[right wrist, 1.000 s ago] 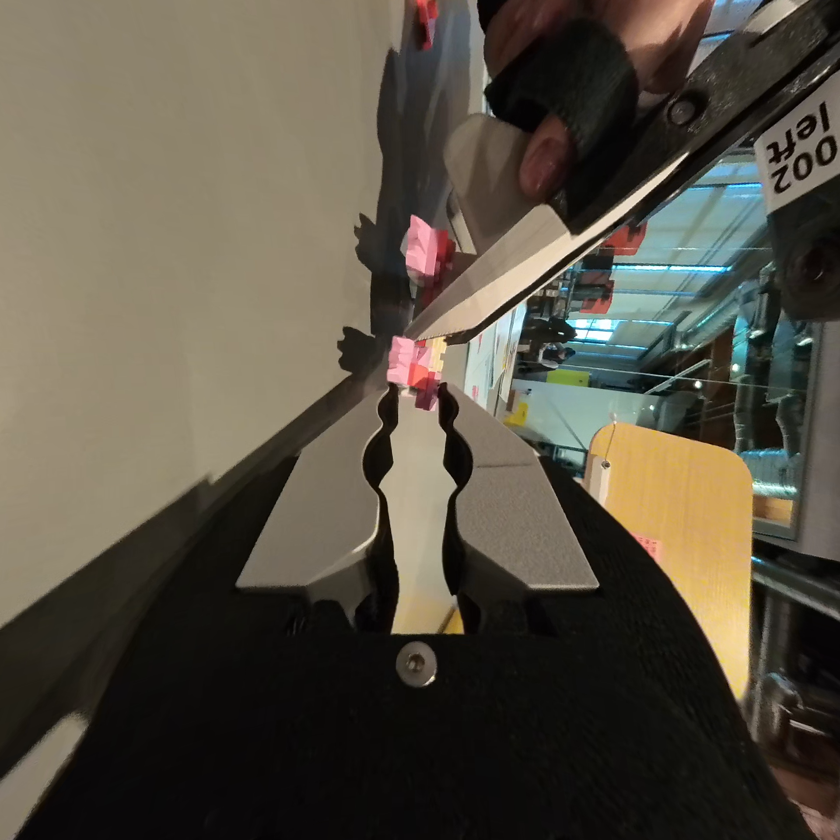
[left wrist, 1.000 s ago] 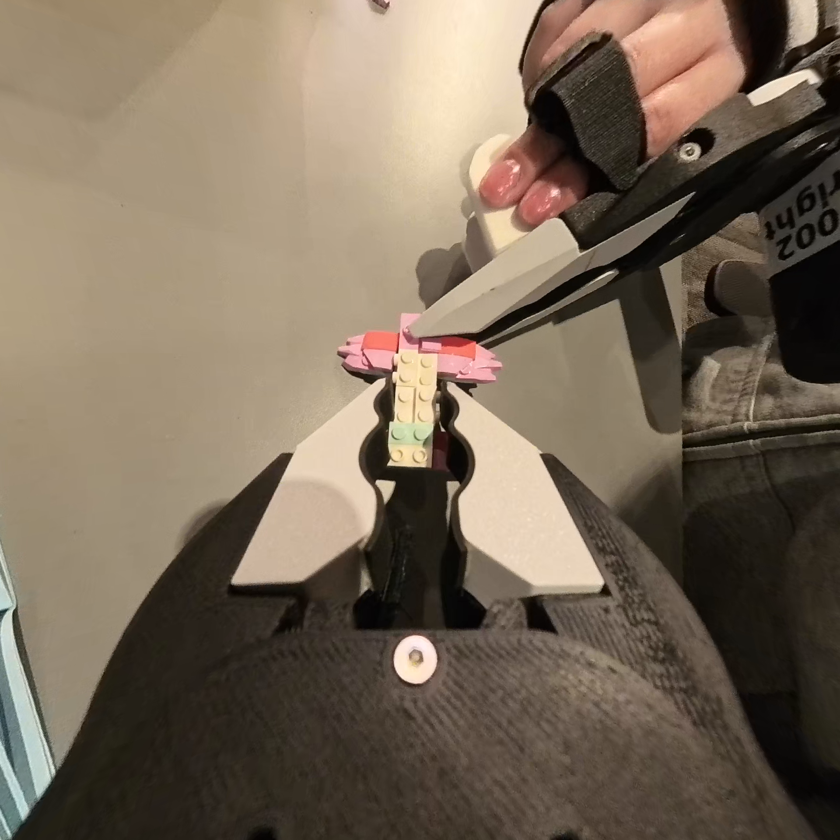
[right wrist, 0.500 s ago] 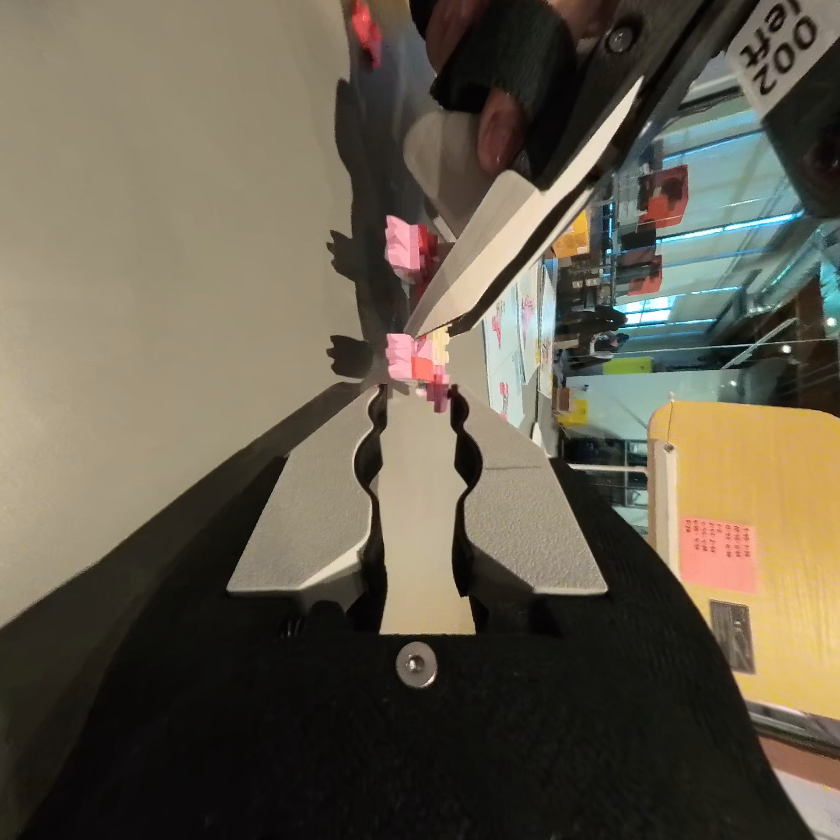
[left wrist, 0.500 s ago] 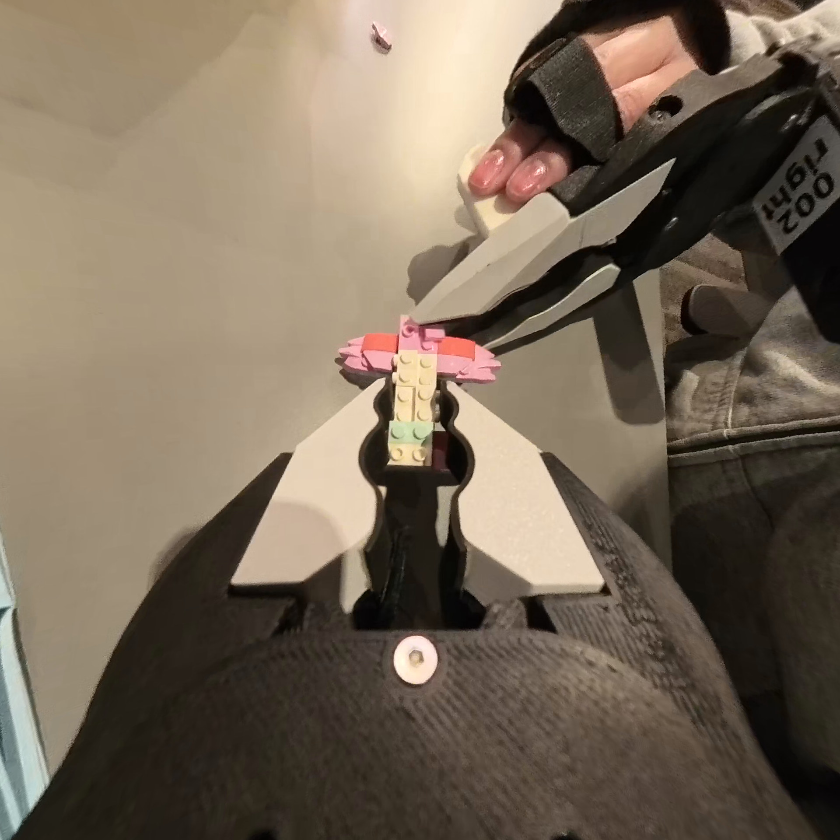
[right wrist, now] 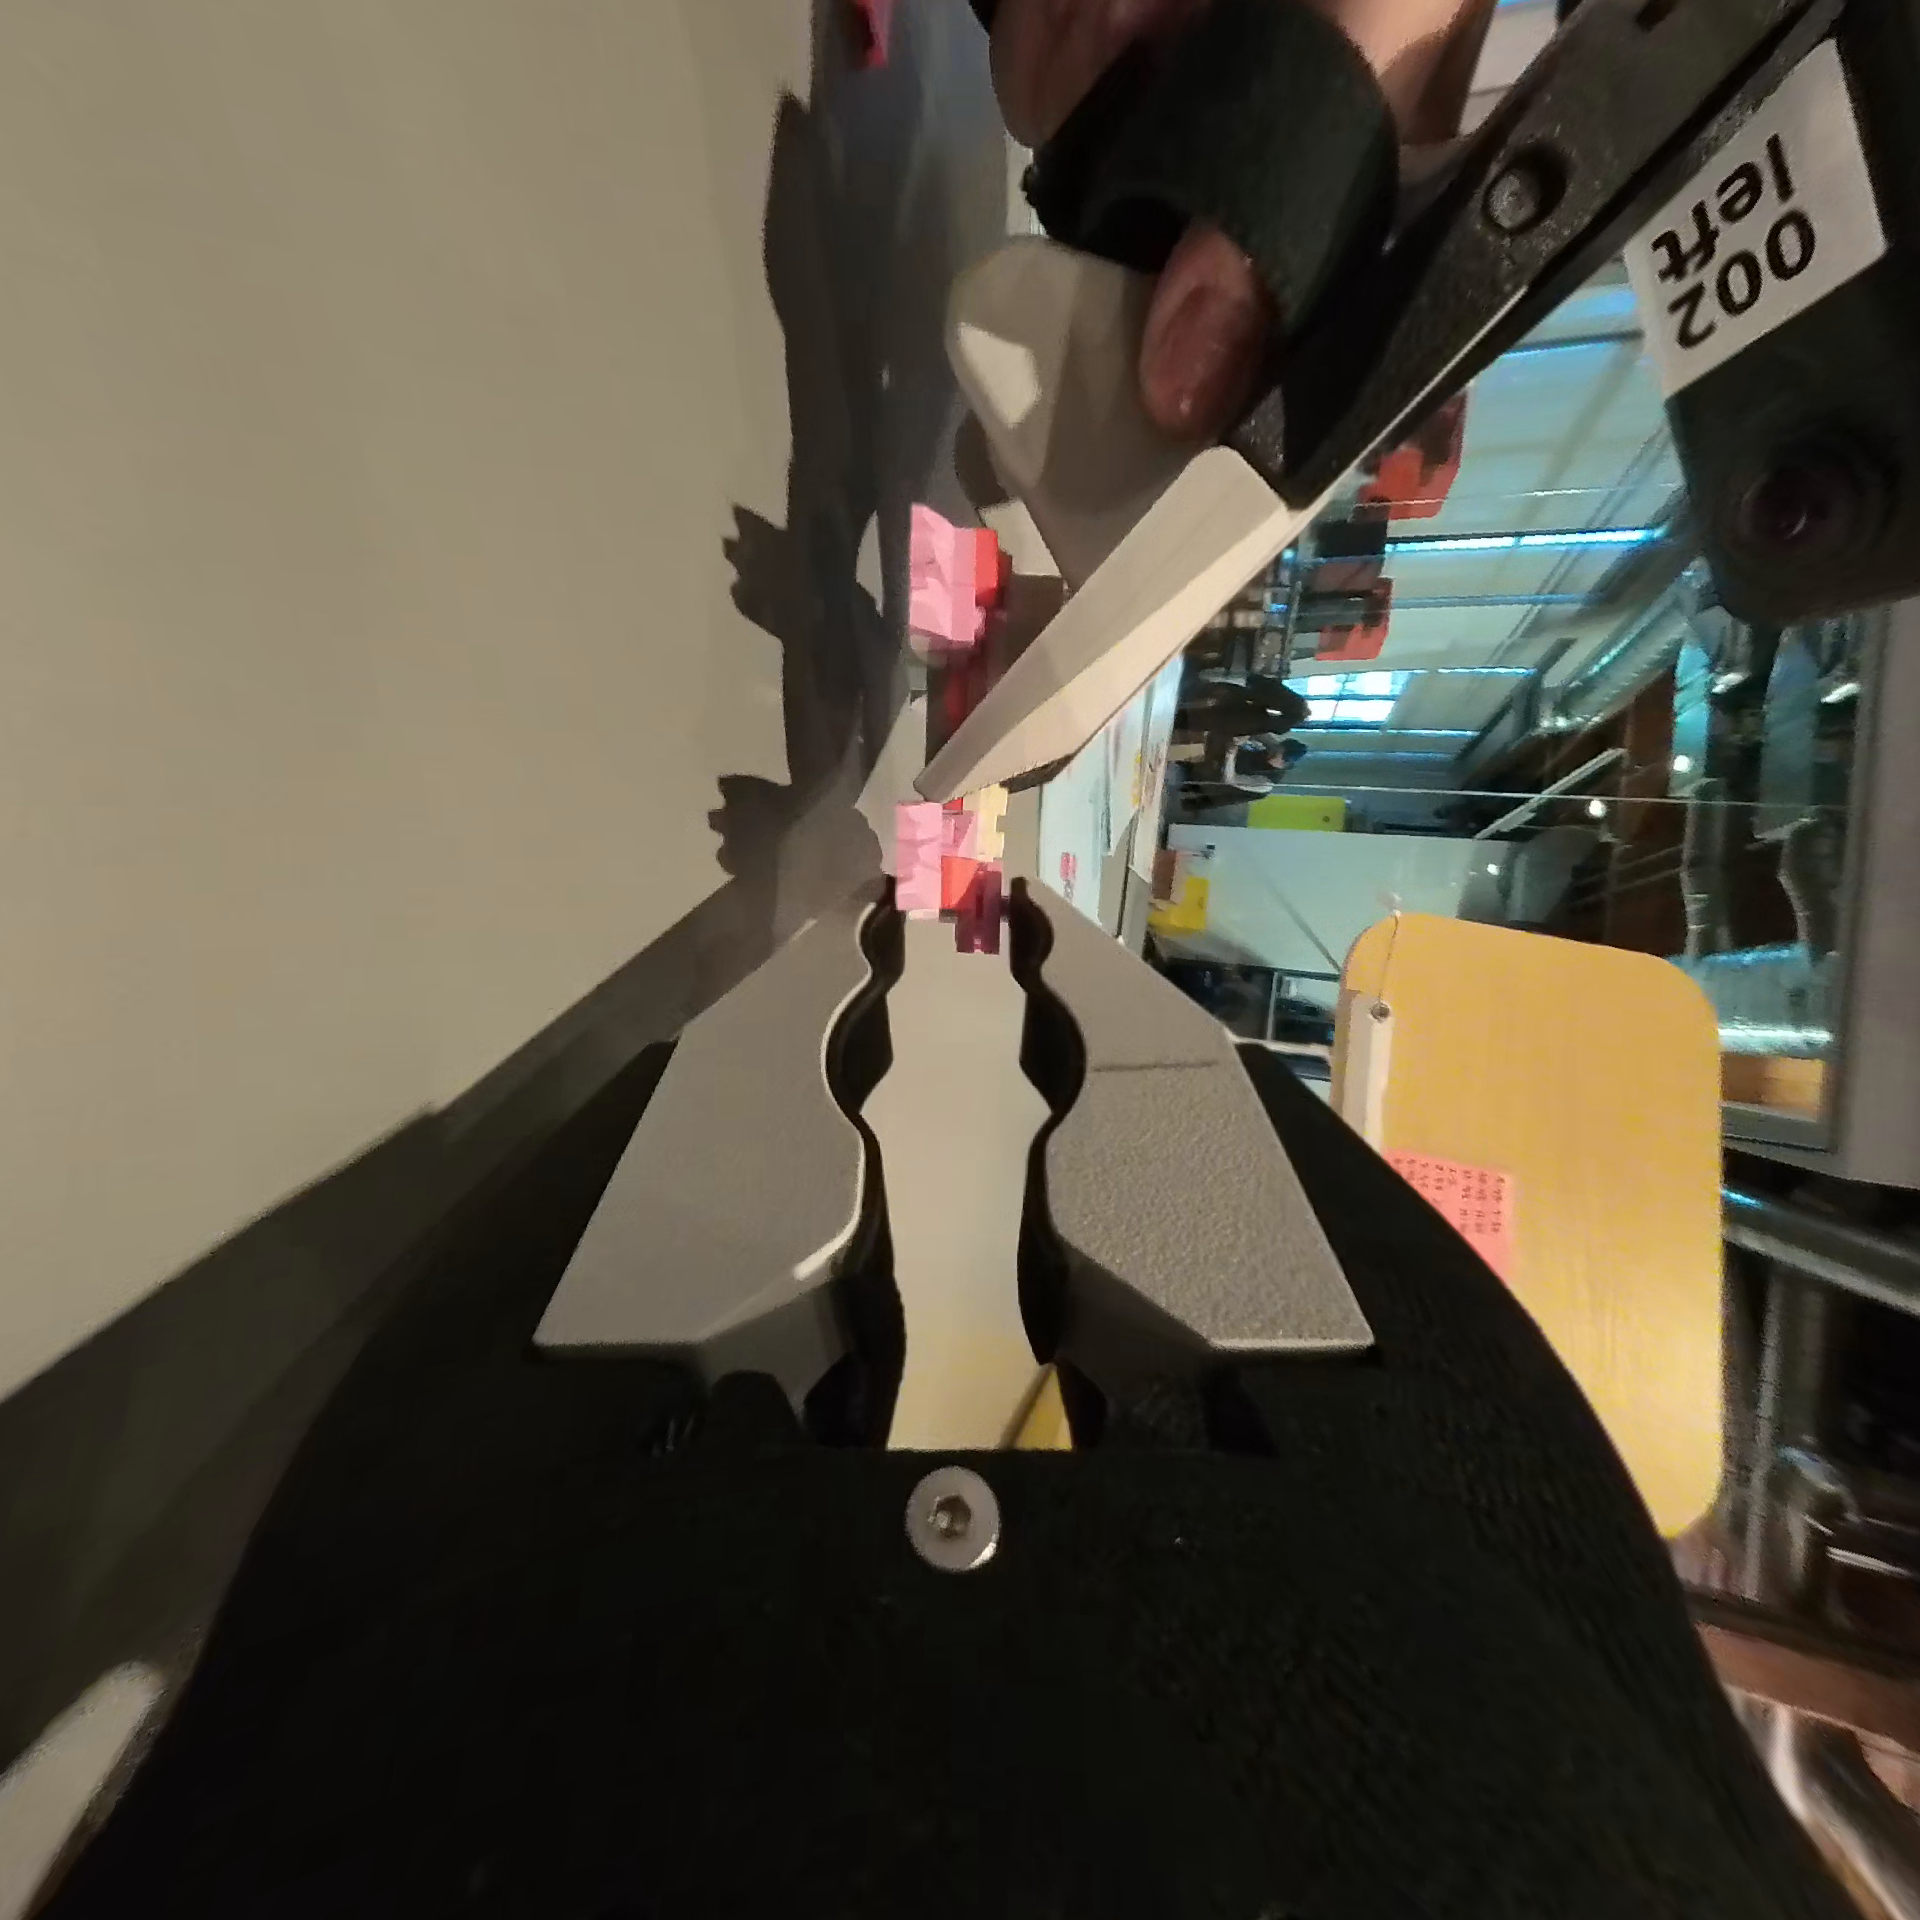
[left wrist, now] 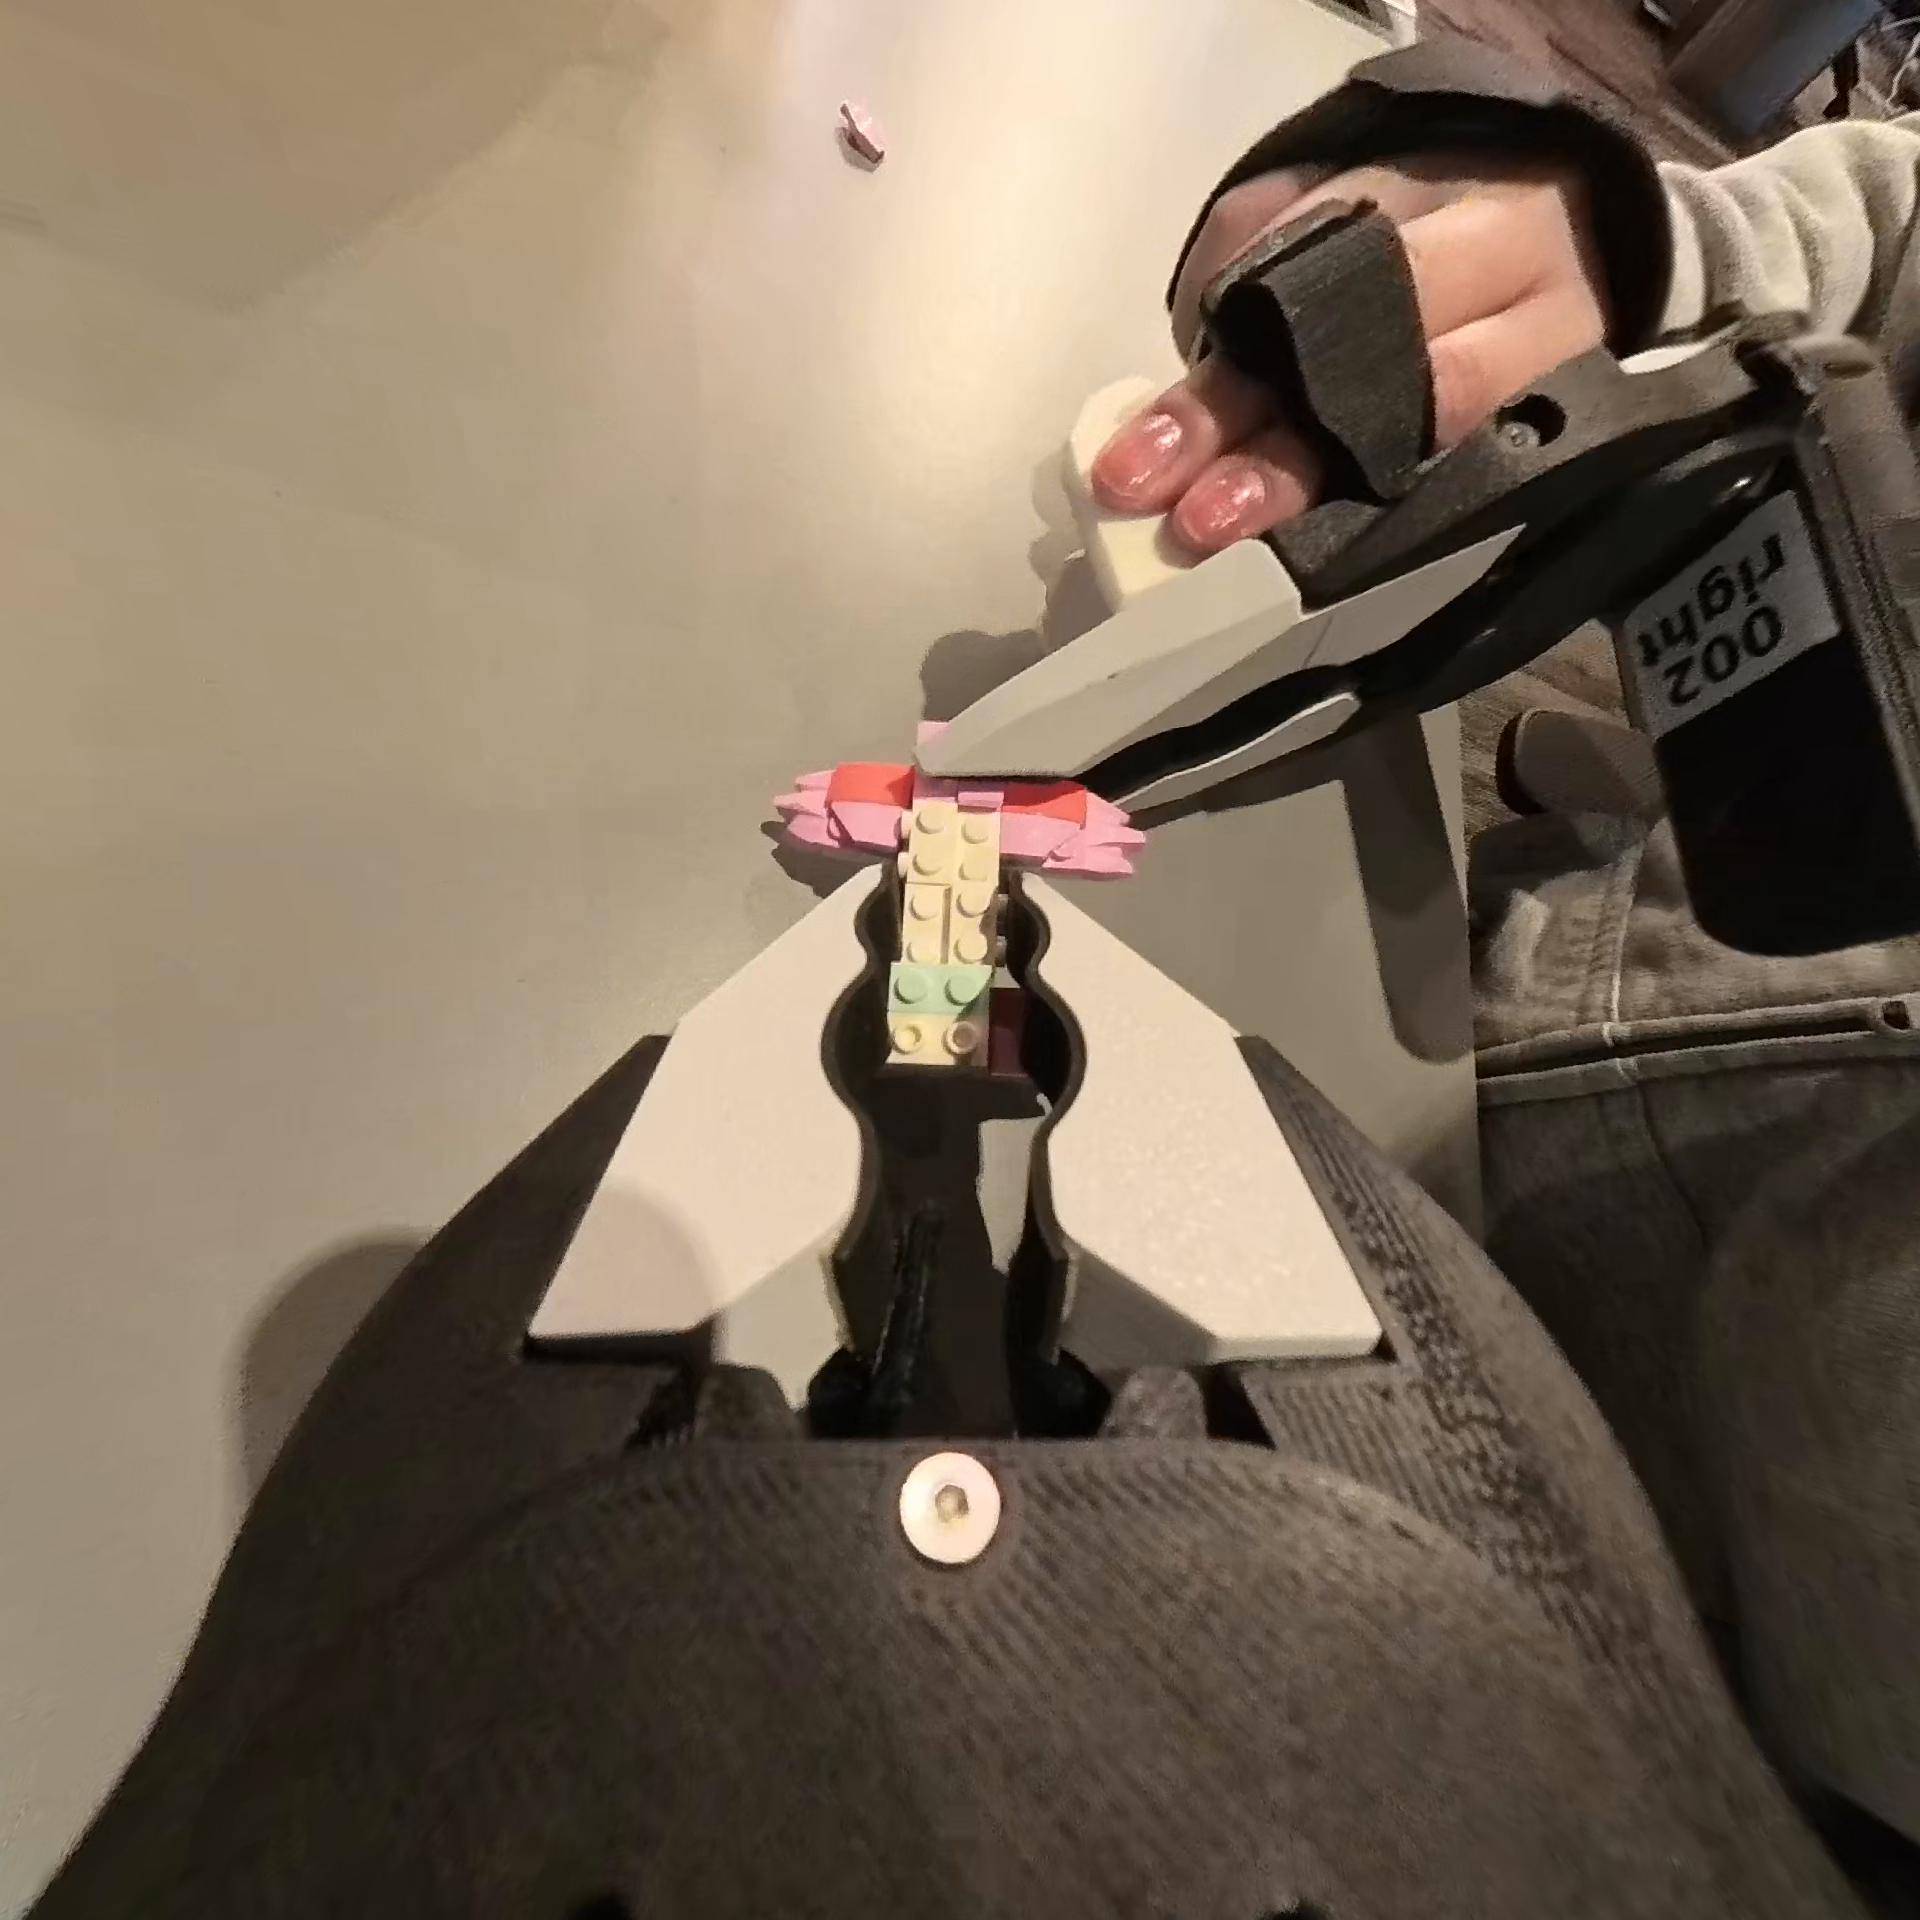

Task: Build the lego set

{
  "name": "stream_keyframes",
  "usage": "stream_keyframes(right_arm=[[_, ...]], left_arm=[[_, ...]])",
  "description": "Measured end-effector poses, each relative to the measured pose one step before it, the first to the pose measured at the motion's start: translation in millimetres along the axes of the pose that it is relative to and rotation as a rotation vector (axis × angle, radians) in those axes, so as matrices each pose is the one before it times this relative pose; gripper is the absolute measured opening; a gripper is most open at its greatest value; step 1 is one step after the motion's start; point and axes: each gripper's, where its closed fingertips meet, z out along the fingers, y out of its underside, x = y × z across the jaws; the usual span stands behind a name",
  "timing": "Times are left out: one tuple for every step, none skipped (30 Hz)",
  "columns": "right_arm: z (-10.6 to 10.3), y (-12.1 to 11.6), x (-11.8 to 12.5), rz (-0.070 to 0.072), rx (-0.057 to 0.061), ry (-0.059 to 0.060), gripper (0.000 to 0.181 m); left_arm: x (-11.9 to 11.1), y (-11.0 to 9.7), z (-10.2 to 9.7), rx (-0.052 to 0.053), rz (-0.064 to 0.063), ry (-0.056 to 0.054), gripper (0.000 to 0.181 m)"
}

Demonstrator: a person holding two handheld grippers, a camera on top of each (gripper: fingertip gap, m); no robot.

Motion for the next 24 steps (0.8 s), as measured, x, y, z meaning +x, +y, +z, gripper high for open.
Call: stream_keyframes(right_arm=[[-0.13,0.17,-0.02,-0.0076,-0.0055,0.0018,0.018],[0.04,0.37,-0.41,-0.0084,-0.0062,-0.0027,0.018],[-0.02,0.48,-0.30,-0.0086,-0.0064,-0.0020,0.016],[-0.02,0.02,-0.36,-0.0058,-0.0016,-0.0034,0.016],[-0.02,0.16,-0.61,-0.0035,-0.0024,-0.0050,0.016],[0.04,0.10,-0.54,-0.0063,-0.0026,-0.0052,0.016],[0.18,-0.11,-0.75,-0.0072,-0.0013,-0.0043,0.016],[0.54,-0.10,-0.77,-0.0016,0.0010,-0.0037,0.016],[0.74,-0.29,-0.64,0.0141,0.0055,-0.0039,0.016],[0.45,-0.78,-0.45,0.0374,0.0150,-0.0042,0.016],[-0.45,-1.14,0.78,0.0603,0.0232,-0.0007,0.017],[-1.66,-1.35,2.07,0.0669,0.0281,-0.0002,0.017],[-2.39,-1.49,1.04,0.0611,0.0275,-0.0137,0.023],[-1.97,0.90,-0.05,0.0589,0.0094,-0.0248,0.044],[-1.59,2.94,1.41,0.0546,0.0012,-0.0130,0.057],[-2.43,2.45,1.64,0.0403,0.0126,-0.0075,0.062],[-2.39,2.58,0.99,0.0334,0.0132,-0.0081,0.064],[-2.02,2.45,0.80,0.0326,0.0099,-0.0069,0.065],[-1.89,1.05,0.87,0.0330,0.0132,-0.0044,0.065],[-1.56,0.08,0.46,0.0401,0.0157,-0.0088,0.066],[-0.95,-0.54,-0.86,0.0514,0.0176,-0.0199,0.065],[-1.13,-1.44,0.57,0.0537,0.0240,-0.0111,0.067],[-1.75,-2.36,2.32,0.0497,0.0314,-0.0002,0.067],[-2.00,-2.15,4.27,0.0473,0.0290,0.0079,0.067]], left_arm=[[-0.04,-0.03,0.00,-0.0006,0.0003,-0.0010,0.018],[0.07,-0.19,0.27,-0.0005,0.0016,-0.0010,0.018],[-0.18,0.12,0.22,-0.0022,0.0040,-0.0036,0.018],[0.00,0.36,0.26,-0.0037,0.0015,-0.0017,0.018],[-0.08,0.31,0.42,-0.0026,-0.0001,-0.0012,0.018],[-0.05,0.39,0.34,-0.0028,0.0004,-0.0008,0.018],[-0.03,0.66,0.43,-0.0036,0.0009,-0.0007,0.018],[-0.42,0.74,0.31,-0.0038,0.0012,-0.0026,0.018],[-0.40,0.89,0.23,-0.0043,0.0024,-0.0026,0.018],[0.15,0.79,-0.14,-0.0036,0.0032,0.0011,0.019],[0.79,-0.81,-0.91,0.0066,0.0036,0.0047,0.019],[0.62,-2.60,-1.41,0.0170,0.0030,0.0028,0.019],[-1.76,-1.88,-1.39,0.0109,0.0053,-0.0132,0.019],[-3.72,0.75,-1.36,-0.0063,0.0096,-0.0240,0.019],[-3.13,1.57,-0.90,-0.0096,0.0126,-0.0204,0.019],[-1.87,0.77,-0.63,-0.0047,0.0090,-0.0119,0.019],[-0.82,0.32,-0.23,-0.0019,0.0057,-0.0052,0.019],[-0.03,0.46,0.33,-0.0024,0.0089,-0.0024,0.019],[-0.68,0.66,0.98,-0.0047,0.0131,-0.0101,0.019],[-0.24,1.20,1.30,-0.0090,0.0149,-0.0092,0.019],[1.40,0.76,1.47,-0.0063,0.0160,0.0001,0.019],[2.04,-0.11,1.47,-0.0012,0.0184,0.0025,0.019],[1.84,0.37,1.54,-0.0047,0.0186,-0.0005,0.019],[0.75,1.39,1.50,-0.0134,0.0202,-0.0084,0.019]])
